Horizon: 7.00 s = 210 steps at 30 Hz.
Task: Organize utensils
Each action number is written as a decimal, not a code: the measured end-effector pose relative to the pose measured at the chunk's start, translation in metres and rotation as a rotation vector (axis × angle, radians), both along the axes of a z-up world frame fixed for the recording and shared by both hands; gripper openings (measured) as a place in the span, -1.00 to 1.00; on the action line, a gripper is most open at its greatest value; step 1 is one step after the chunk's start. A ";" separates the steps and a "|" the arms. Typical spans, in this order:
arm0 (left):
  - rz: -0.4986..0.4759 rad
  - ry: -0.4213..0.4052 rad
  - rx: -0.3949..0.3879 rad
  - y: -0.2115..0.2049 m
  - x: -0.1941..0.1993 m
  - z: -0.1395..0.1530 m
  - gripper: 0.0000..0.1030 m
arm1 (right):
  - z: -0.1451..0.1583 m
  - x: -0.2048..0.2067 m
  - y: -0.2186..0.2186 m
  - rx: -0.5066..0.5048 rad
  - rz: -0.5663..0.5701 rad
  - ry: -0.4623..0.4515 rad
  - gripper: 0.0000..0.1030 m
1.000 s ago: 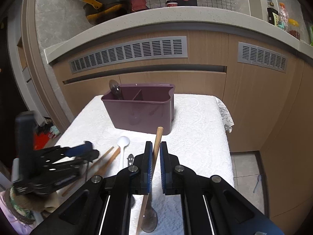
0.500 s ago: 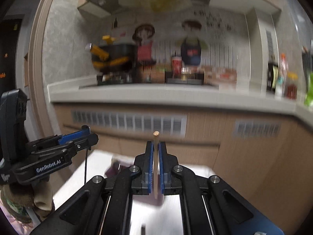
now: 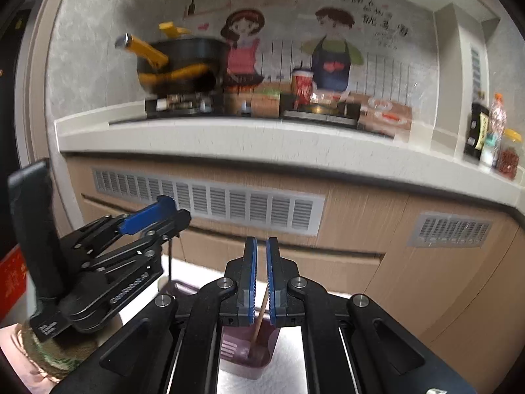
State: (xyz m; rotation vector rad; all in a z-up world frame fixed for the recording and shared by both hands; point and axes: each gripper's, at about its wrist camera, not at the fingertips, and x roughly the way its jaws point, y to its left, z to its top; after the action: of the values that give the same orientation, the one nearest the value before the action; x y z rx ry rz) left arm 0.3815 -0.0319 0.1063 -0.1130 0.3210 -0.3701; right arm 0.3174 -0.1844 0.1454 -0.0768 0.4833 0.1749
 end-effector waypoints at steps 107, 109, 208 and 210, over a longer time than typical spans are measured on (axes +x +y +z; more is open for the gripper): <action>0.260 0.589 0.248 0.112 -0.169 -0.126 0.51 | -0.210 -0.161 0.103 -0.127 0.152 0.507 -0.93; 0.218 0.601 0.249 0.095 -0.166 -0.130 0.51 | -0.206 -0.159 0.079 -0.110 0.102 0.498 -0.93; -0.051 0.128 0.109 0.011 -0.220 -0.011 -0.30 | -0.080 -0.164 -0.038 0.117 -0.058 0.124 -0.89; -0.050 0.085 0.116 0.008 -0.209 0.008 -0.31 | -0.055 -0.154 -0.038 0.123 -0.056 0.067 -0.89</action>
State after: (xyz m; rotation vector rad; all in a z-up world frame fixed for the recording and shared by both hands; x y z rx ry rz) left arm 0.1726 -0.0241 0.1145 -0.0069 0.4293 -0.3964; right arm 0.1632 -0.2225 0.0904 0.0635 0.5402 0.1523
